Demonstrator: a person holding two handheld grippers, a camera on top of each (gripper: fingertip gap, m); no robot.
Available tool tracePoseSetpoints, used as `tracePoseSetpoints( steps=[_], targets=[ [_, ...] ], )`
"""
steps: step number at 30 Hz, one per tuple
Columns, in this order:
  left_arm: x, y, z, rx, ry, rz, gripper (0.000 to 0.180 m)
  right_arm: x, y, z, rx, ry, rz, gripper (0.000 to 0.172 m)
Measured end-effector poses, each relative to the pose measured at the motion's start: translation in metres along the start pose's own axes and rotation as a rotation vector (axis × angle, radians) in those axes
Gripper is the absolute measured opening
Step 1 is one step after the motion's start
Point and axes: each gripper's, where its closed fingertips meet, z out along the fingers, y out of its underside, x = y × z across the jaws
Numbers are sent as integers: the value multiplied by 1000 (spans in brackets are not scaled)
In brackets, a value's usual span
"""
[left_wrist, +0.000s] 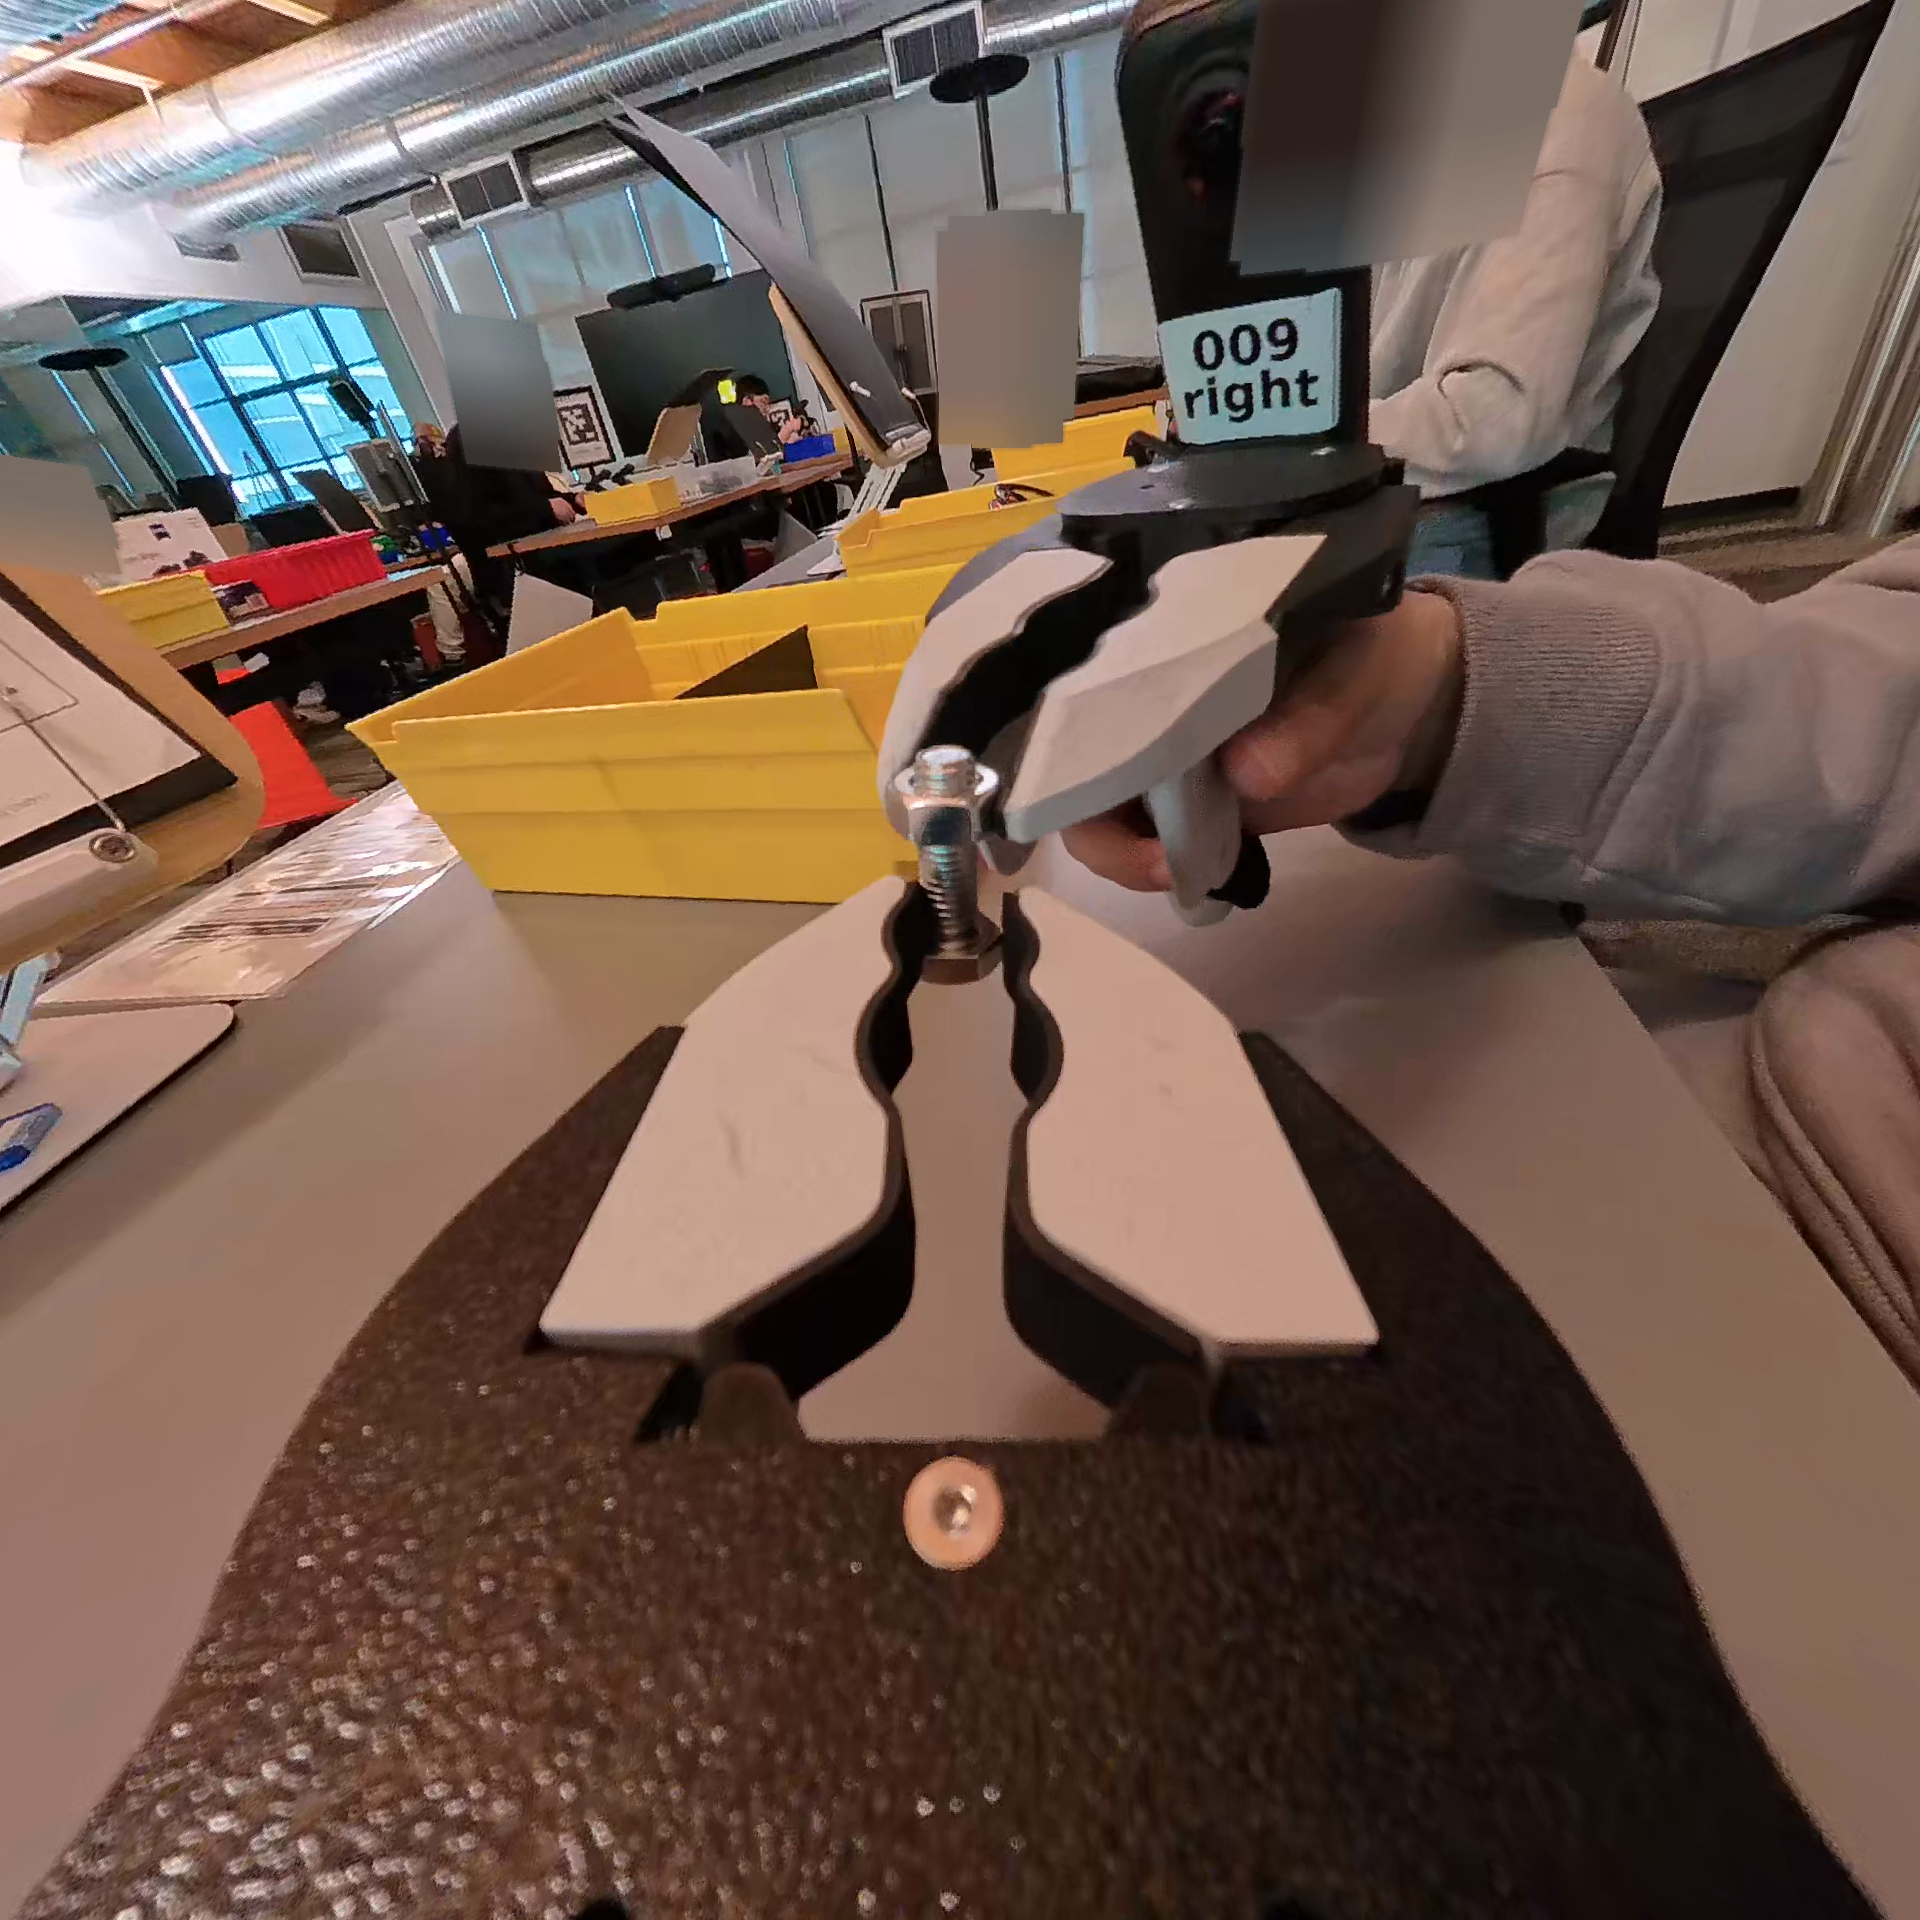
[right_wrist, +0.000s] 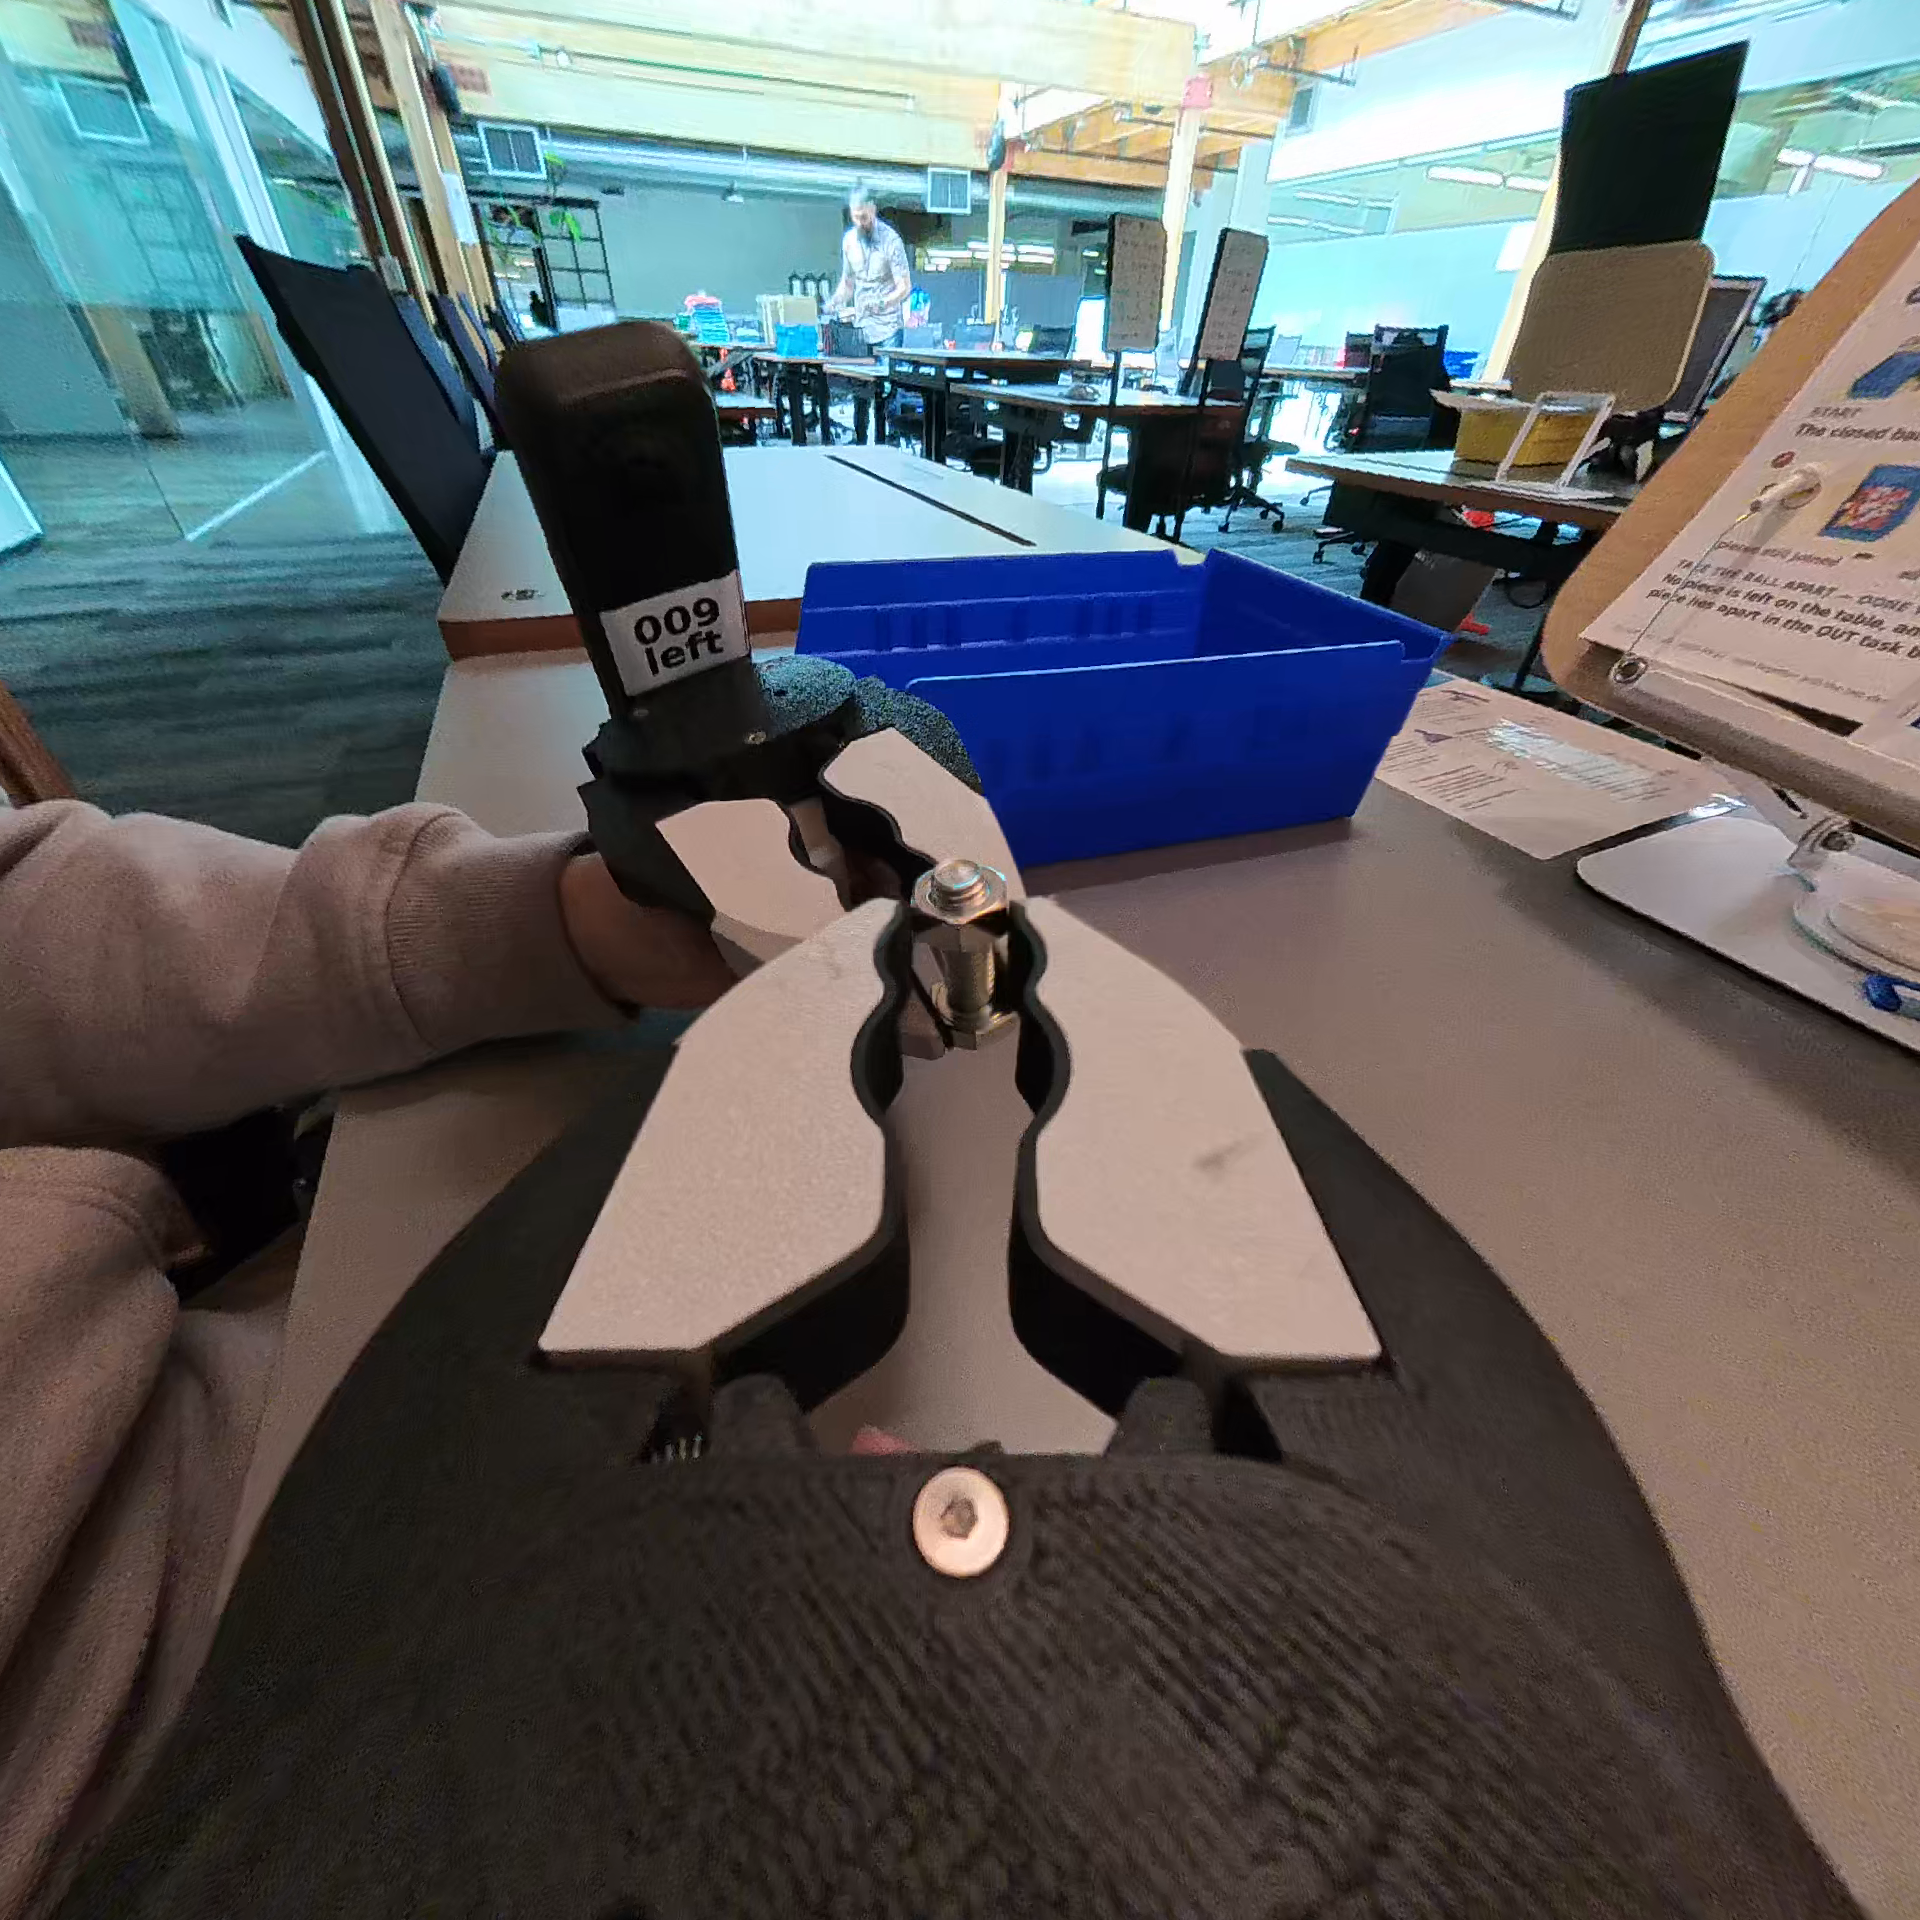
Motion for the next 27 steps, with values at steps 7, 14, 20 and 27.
tracePoseSetpoints(
  steps=[7, 14, 20, 27],
  targets=[
    [4, 2, 1, 1, 25, -21, 14, 0, 4, -1, -20, -25, 0, 16],
    [3, -2, 0, 40, 39, -89, 18, 2, 9, -3, -27, -36, -13, 16],
    [0, 6, 1, -9, 24, -98, 9, 4, 13, -1, -49, -11, -18, 16],
    [0, 10, 4, -51, 14, -100, 9, 2, 12, 2, -14, -39, 51, 17]
  ],
)
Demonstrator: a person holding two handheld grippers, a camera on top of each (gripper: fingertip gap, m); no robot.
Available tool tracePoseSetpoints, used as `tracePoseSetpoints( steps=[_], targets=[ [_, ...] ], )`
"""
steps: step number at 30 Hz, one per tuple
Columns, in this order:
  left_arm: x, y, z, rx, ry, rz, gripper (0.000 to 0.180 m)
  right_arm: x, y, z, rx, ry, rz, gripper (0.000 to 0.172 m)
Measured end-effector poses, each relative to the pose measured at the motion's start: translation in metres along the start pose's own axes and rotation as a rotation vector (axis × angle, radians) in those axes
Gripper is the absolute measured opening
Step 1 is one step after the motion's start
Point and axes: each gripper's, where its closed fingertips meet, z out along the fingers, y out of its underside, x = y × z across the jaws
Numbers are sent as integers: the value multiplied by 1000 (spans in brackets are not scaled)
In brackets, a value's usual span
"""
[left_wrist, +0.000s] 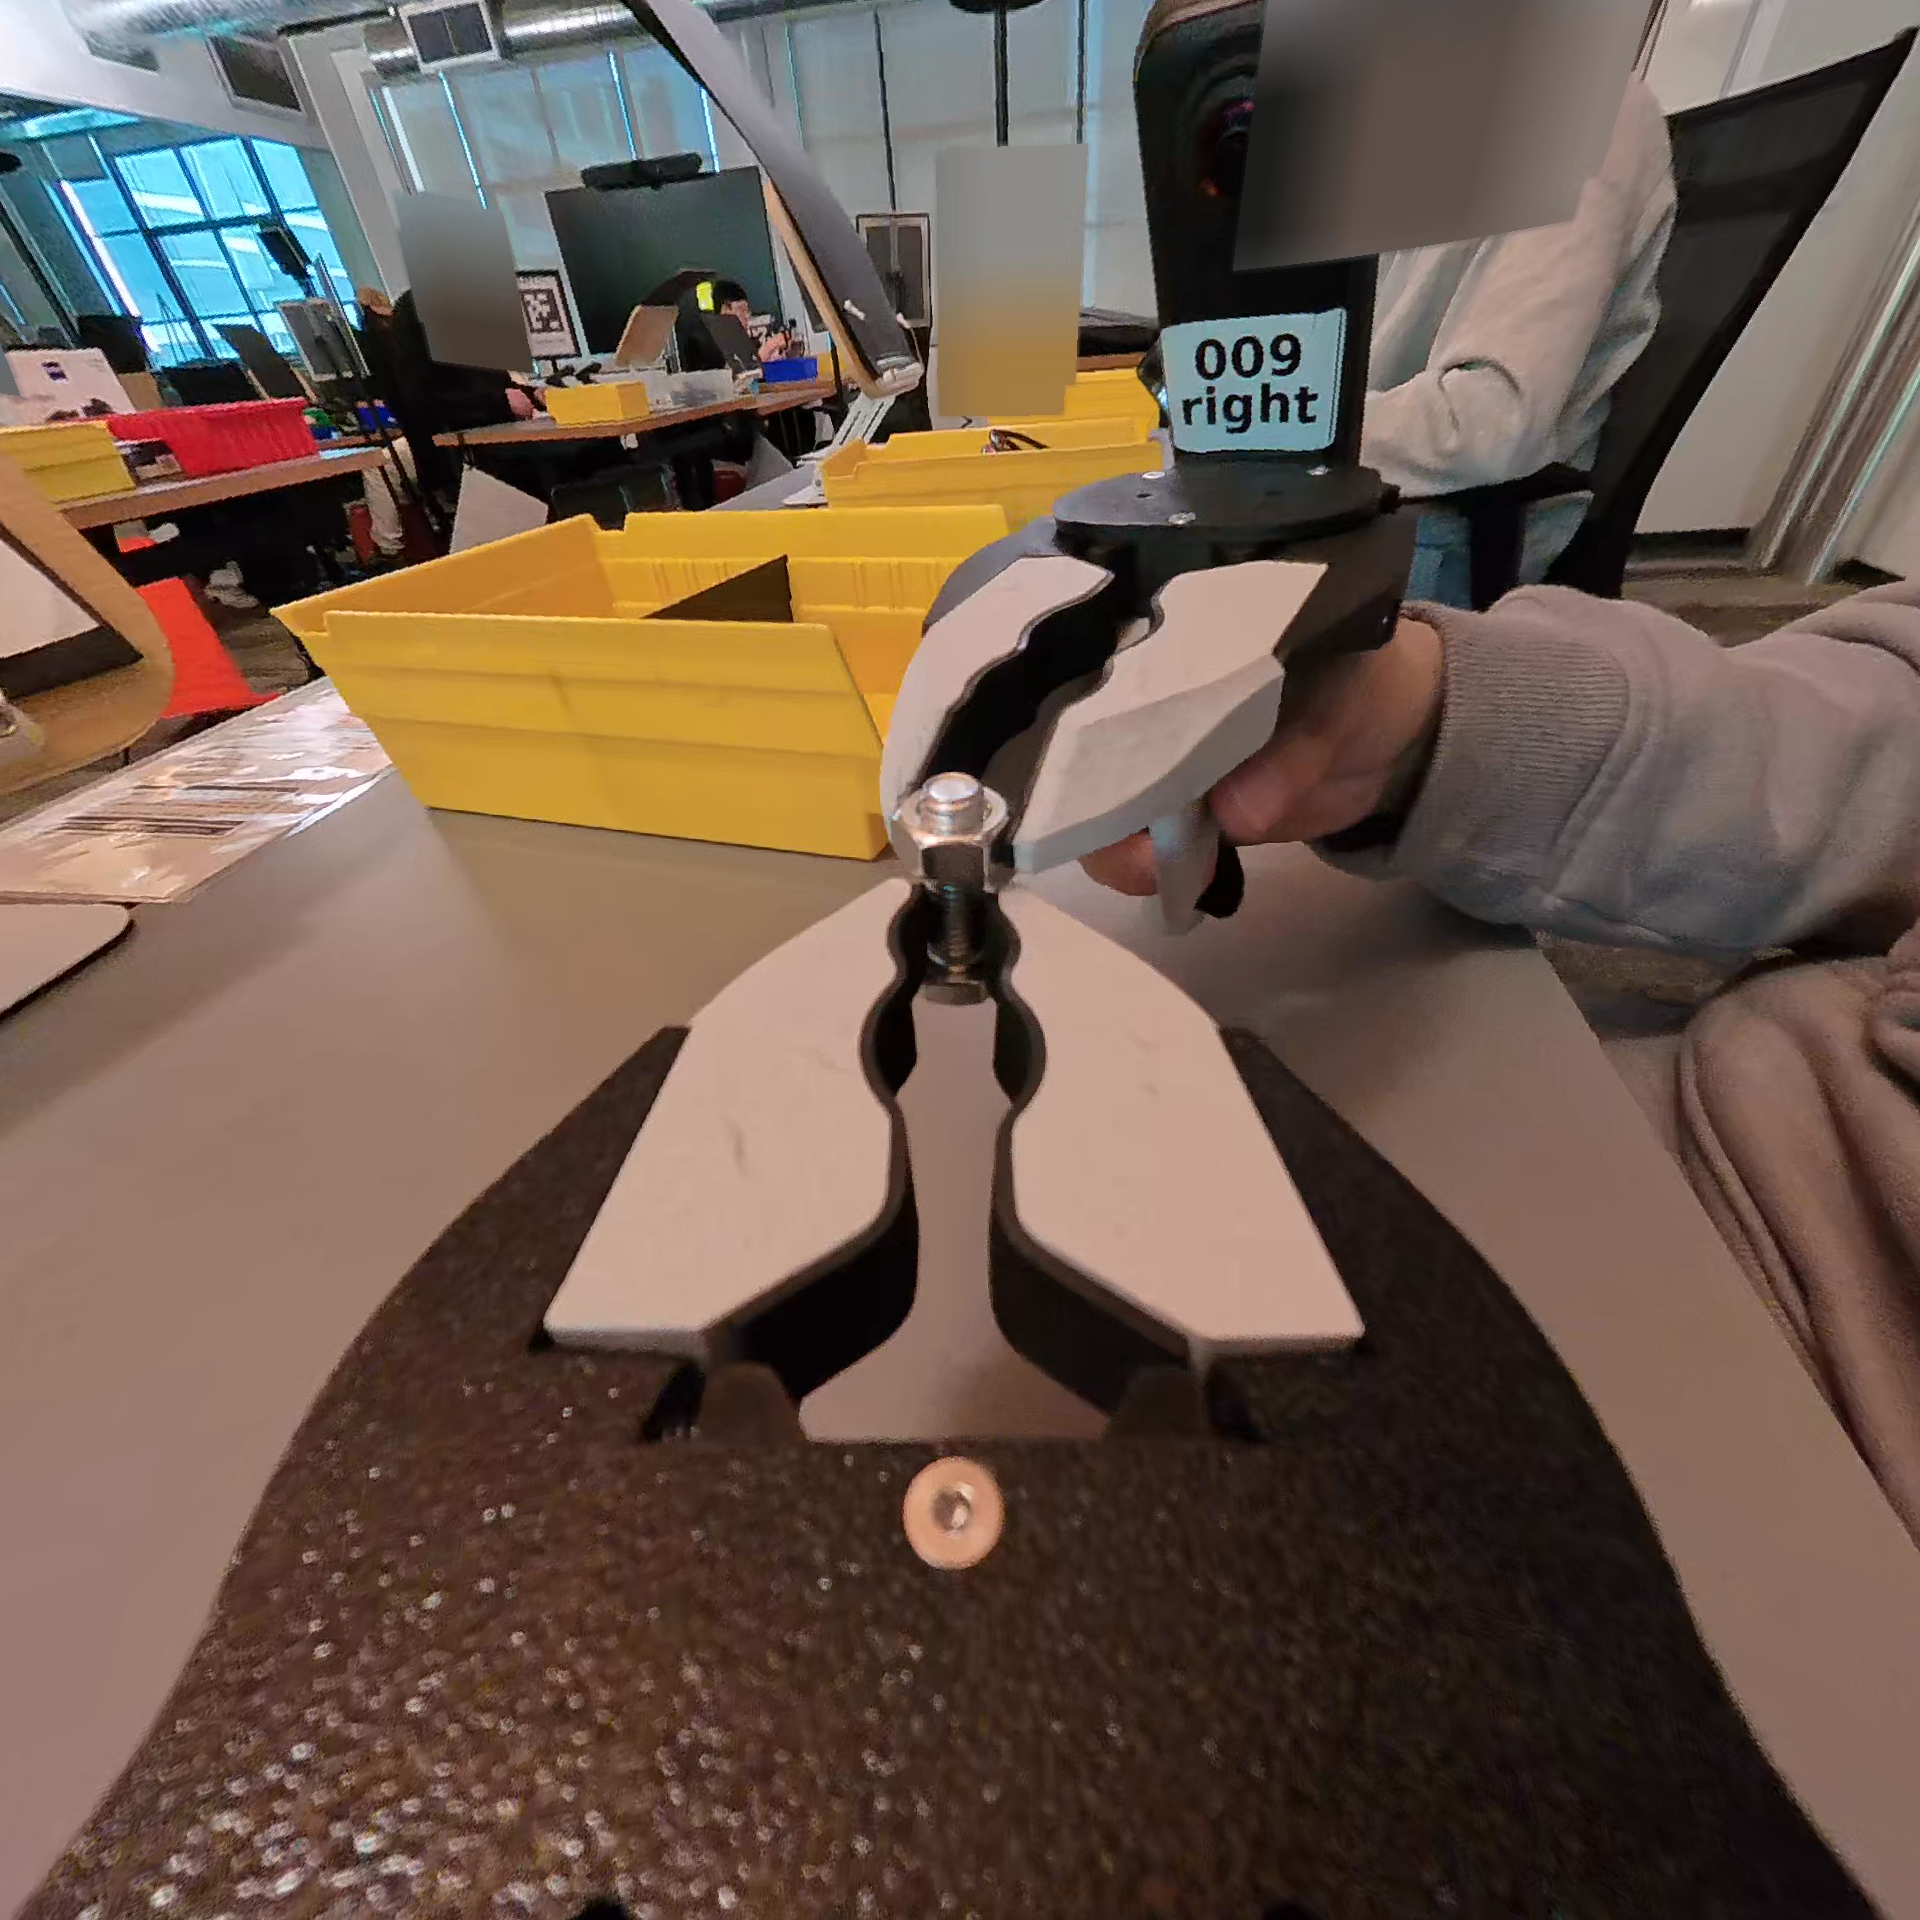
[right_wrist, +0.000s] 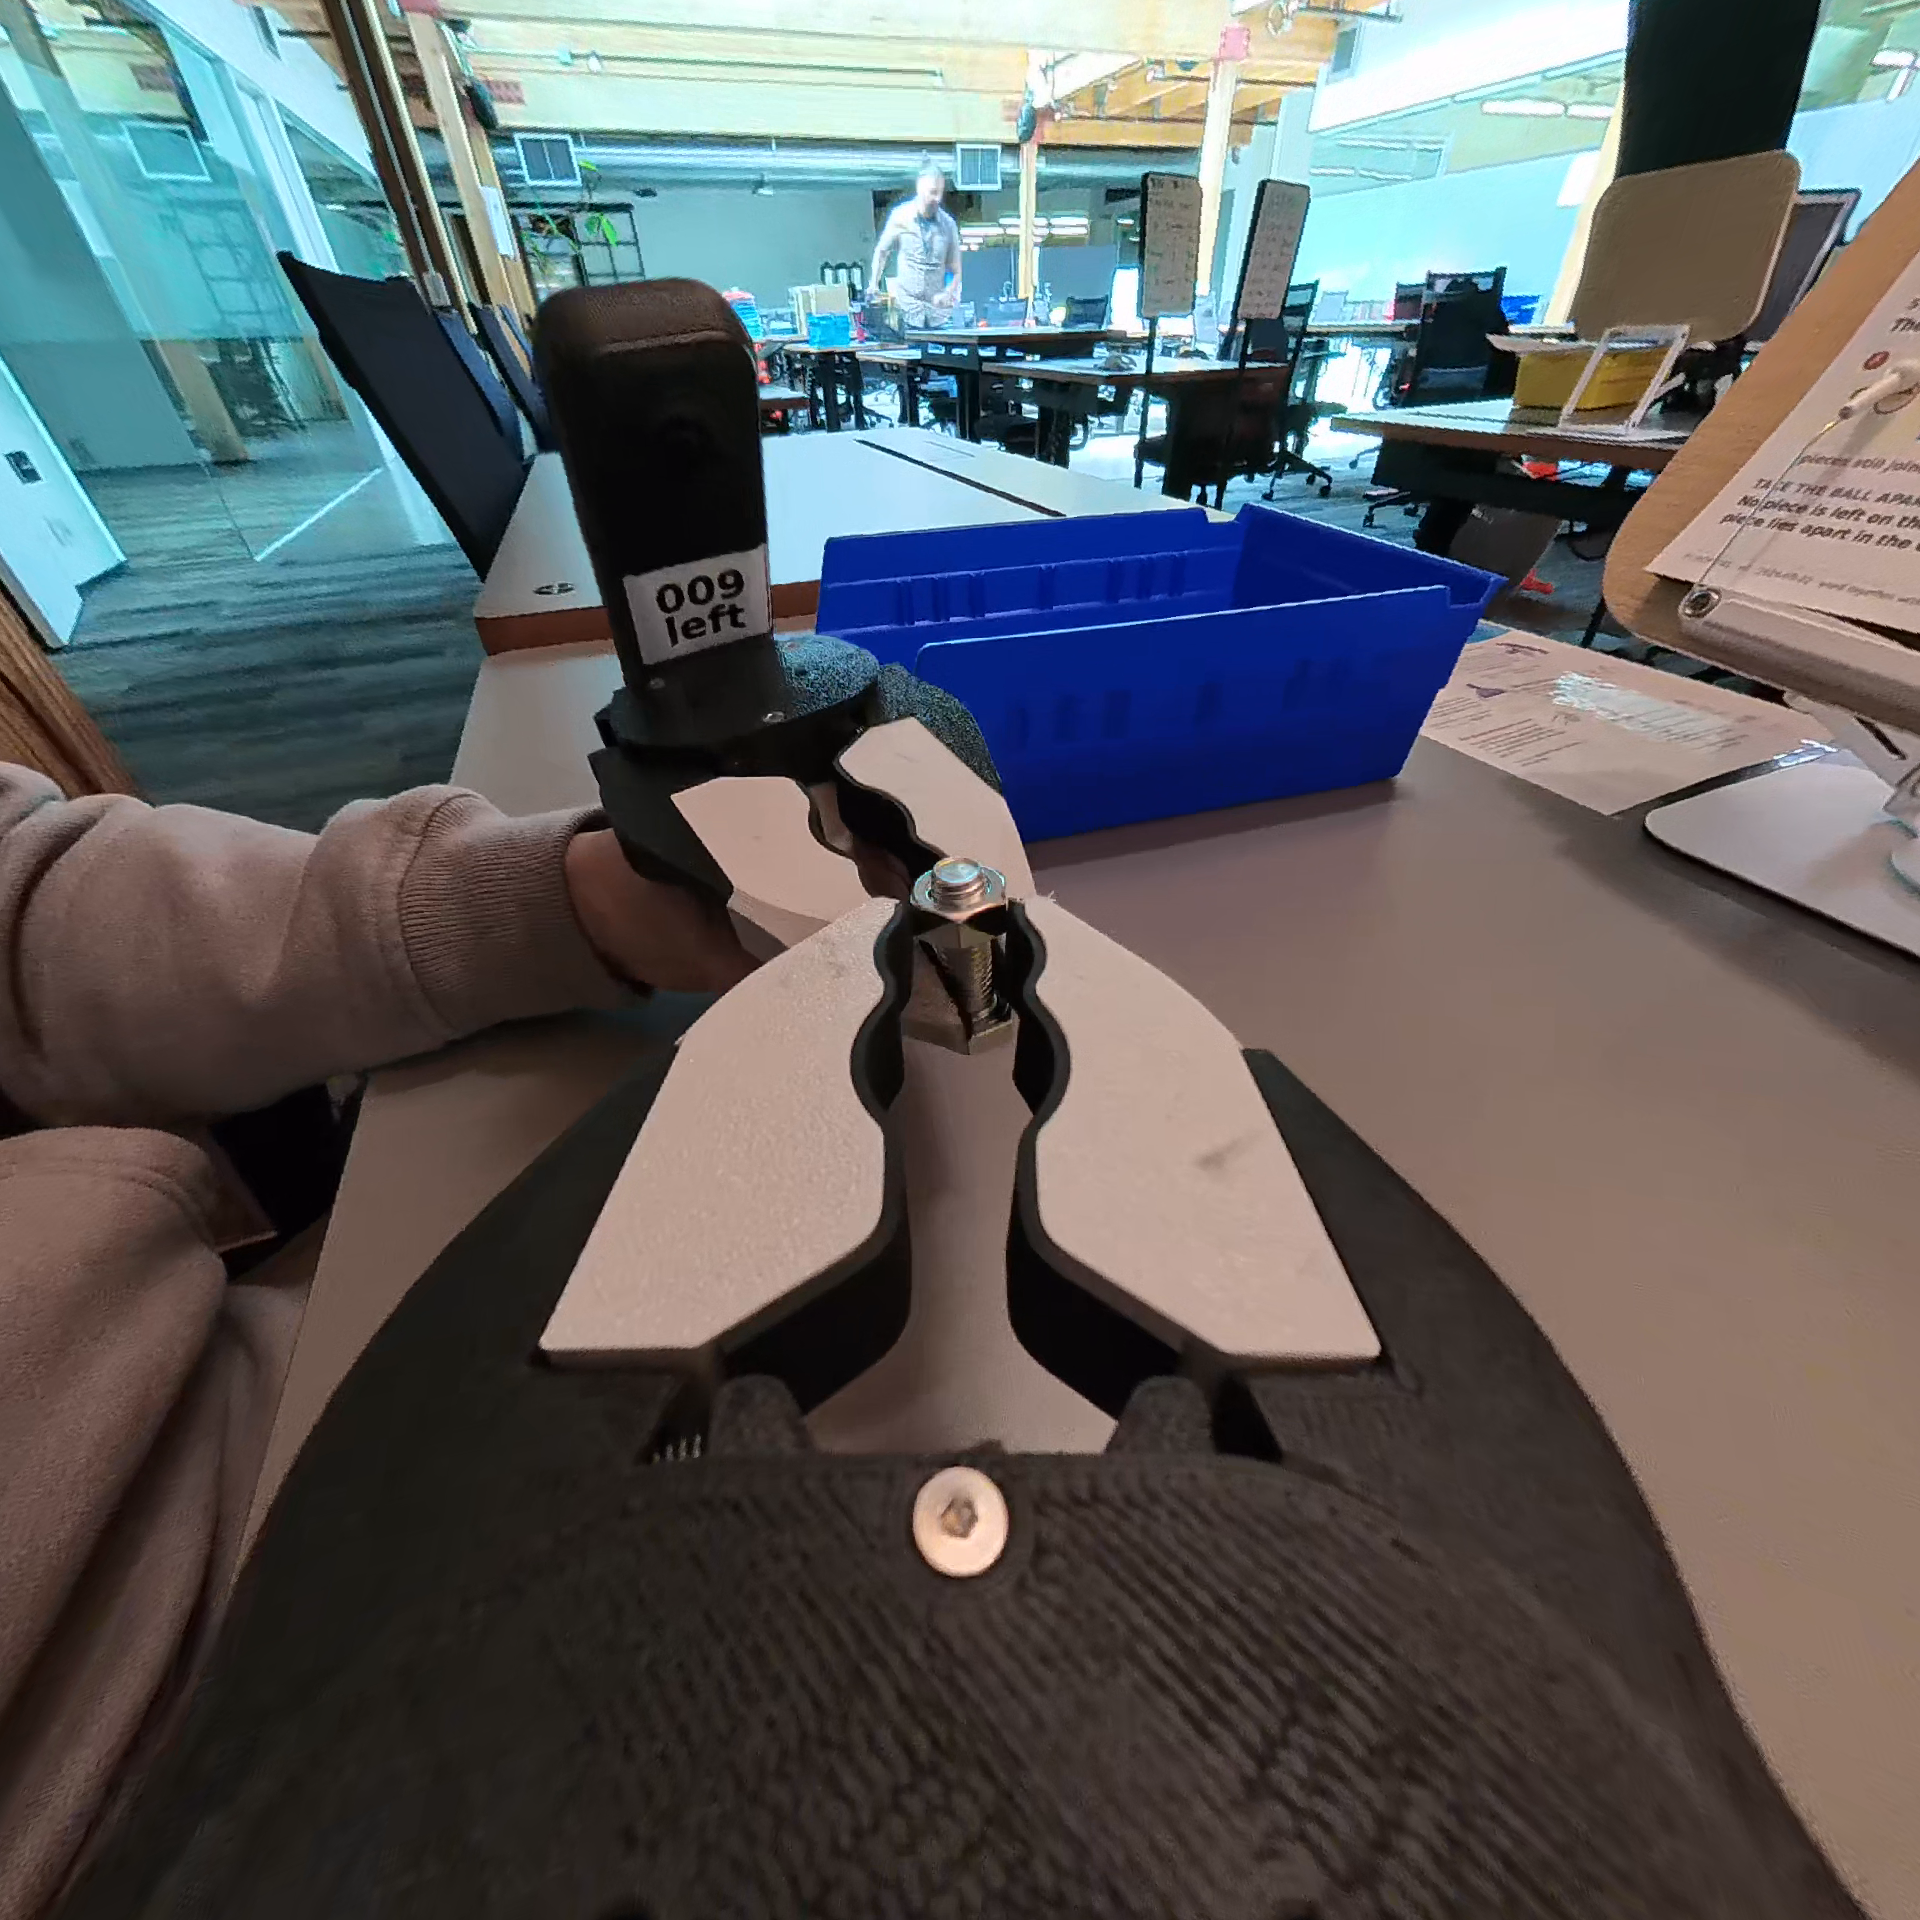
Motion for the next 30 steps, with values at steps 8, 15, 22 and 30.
tracePoseSetpoints(
  steps=[8, 15, 22, 30],
  targets=[
    [-12, 9, 2, -71, -114, 59, 8, 7, -3, -1, -2, 92, -63, 35],
    [-6, -7, 0, 42, -55, -54, 8, 12, -10, 5, 108, 138, 8, 31],
    [-1, -24, -6, 168, 23, -140, 9, 18, -23, -11, 137, 118, 49, 34],
    [-5, -24, -8, 180, 4, -148, 9, 16, -40, -20, 208, 112, 83, 41]
  ],
)
